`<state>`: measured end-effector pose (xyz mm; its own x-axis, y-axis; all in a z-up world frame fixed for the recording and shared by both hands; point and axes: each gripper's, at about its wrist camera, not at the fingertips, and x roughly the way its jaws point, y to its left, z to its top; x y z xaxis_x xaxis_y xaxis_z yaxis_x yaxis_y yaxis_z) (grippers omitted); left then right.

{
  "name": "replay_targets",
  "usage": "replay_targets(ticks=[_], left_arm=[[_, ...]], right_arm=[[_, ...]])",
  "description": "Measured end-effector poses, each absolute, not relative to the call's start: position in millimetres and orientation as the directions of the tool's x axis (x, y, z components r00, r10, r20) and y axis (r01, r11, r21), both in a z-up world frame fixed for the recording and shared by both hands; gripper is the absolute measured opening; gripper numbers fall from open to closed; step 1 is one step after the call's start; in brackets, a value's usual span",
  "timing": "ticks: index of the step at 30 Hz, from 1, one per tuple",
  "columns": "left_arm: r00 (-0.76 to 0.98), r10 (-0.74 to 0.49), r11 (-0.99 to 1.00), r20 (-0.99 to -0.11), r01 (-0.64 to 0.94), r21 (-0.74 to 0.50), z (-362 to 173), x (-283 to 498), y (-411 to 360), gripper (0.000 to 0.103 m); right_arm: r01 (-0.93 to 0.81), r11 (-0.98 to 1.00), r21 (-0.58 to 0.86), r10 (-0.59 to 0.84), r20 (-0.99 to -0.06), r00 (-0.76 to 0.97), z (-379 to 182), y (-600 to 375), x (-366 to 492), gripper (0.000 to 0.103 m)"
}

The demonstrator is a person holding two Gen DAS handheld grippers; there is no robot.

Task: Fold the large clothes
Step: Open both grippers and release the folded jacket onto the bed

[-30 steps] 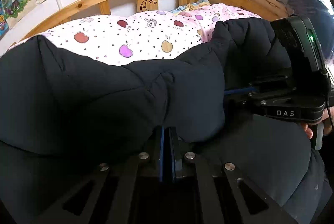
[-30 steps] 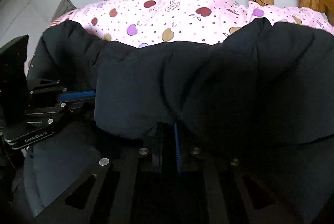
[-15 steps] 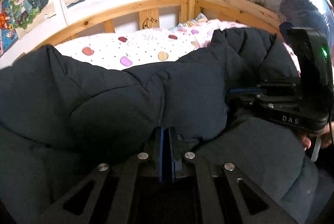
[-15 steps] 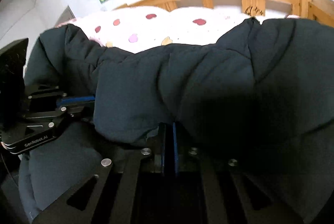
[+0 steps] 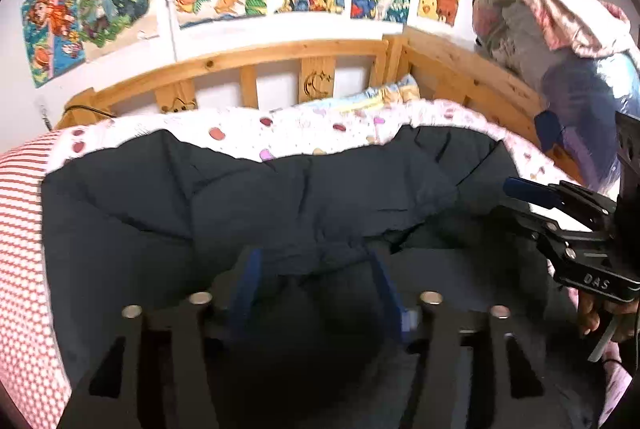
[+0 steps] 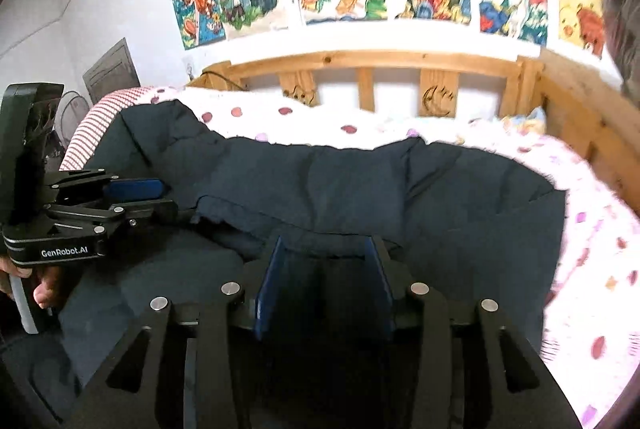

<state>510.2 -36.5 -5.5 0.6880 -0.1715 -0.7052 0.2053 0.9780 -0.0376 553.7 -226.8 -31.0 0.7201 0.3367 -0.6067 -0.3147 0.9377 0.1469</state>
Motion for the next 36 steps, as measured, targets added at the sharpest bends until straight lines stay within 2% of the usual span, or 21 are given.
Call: replay_targets(ticks=[1,3,5,6,10,12,16,27,36], left_arm=[[0.696,-0.173,0.979,-0.697,0.201,-0.042,1.3,505.0,-34.5,0.069],[0.717,-0.176,0.981,-0.675,0.187,-0.058,16.7,490.7,-31.6,0.082],[0.733,-0.174,0.983,-0.657,0.165,-0.077,31.2,477.6,-29.3,0.088],[0.738,-0.173,0.984,-0.652,0.155,-0.086,36.2,473.1,-28.7,0.091],[0.757,-0.168,0.986,-0.632,0.123,-0.116,60.3,446.2,-28.7,0.098],[0.764,-0.154,0.988,-0.626,0.114,-0.103,68.9,433.0,-31.7,0.103],[0.795,-0.146,0.989,-0.589,0.129,-0.07,86.4,402.0,-41.3,0.103],[0.847,-0.146,0.987,-0.511,0.159,-0.02,125.3,320.2,-55.5,0.103],[0.869,-0.109,0.991,-0.484,0.13,0.011,130.8,271.8,-52.7,0.103]], right_arm=[[-0.314,0.938,0.145,0.336,-0.602,0.724,-22.2,-230.9,550.4,0.042],[-0.313,0.94,0.135,0.33,-0.588,0.738,-7.3,-239.0,538.3,0.05],[-0.315,0.941,0.121,0.326,-0.566,0.757,8.6,-243.9,524.7,0.059],[-0.314,0.942,0.119,0.325,-0.558,0.763,15.2,-245.0,517.9,0.06],[-0.31,0.943,0.121,0.324,-0.538,0.778,37.2,-252.0,492.0,0.075],[-0.308,0.944,0.121,0.324,-0.524,0.788,48.3,-257.4,476.7,0.078],[-0.301,0.946,0.116,0.318,-0.501,0.805,64.5,-264.4,449.2,0.088],[-0.297,0.951,0.089,0.303,-0.46,0.835,102.8,-280.1,374.6,0.091],[-0.306,0.95,0.061,0.301,-0.441,0.846,119.2,-281.8,322.4,0.092]])
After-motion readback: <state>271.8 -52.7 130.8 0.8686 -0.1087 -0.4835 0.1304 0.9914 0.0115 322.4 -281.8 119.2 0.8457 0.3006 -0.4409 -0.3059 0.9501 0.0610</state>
